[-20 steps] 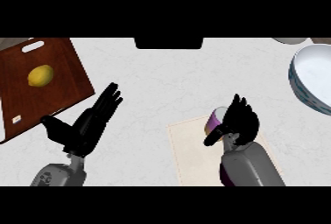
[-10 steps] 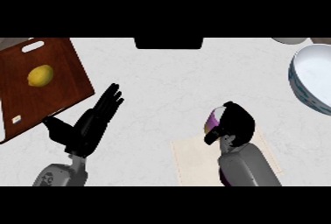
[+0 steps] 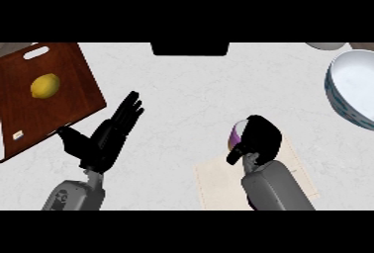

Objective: Pick the can from the placemat and place it in the bowl

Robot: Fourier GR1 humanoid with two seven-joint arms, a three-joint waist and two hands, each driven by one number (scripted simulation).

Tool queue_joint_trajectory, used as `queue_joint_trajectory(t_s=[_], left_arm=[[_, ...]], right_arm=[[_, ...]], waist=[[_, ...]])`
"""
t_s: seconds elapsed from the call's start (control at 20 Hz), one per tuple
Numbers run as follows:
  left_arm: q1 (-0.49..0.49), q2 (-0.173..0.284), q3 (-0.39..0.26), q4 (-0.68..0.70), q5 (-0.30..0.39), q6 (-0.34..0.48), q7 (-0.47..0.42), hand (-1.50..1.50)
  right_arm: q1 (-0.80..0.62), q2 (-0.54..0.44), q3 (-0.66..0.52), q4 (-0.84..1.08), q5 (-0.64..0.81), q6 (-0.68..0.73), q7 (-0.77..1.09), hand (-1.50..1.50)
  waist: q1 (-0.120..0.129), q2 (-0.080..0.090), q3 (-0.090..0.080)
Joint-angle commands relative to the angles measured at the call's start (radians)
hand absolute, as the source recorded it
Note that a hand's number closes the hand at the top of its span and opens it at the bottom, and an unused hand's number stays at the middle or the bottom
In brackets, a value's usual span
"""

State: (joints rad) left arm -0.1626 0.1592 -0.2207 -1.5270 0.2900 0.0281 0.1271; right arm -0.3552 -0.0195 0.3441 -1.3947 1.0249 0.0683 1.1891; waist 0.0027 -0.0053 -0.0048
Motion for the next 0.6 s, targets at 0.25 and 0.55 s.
queue_joint_trajectory(t_s=[0.25, 0.55], left_arm=[[0.014, 0.030, 0.060, -0.017, 0.032, -0.052, 0.011, 0.00], [0.047, 0.022, 0.044, -0.036, 0.011, -0.048, 0.001, 0.00]], right_arm=[[0.013, -0.117, -0.038, -0.023, -0.091, 0.182, -0.188, 1.50], [0.170, -0.374, -0.002, -0.167, -0.134, 0.225, -0.530, 1.50]], waist=[[-0.006, 0.005, 0.005], [-0.013, 0.003, 0.005]])
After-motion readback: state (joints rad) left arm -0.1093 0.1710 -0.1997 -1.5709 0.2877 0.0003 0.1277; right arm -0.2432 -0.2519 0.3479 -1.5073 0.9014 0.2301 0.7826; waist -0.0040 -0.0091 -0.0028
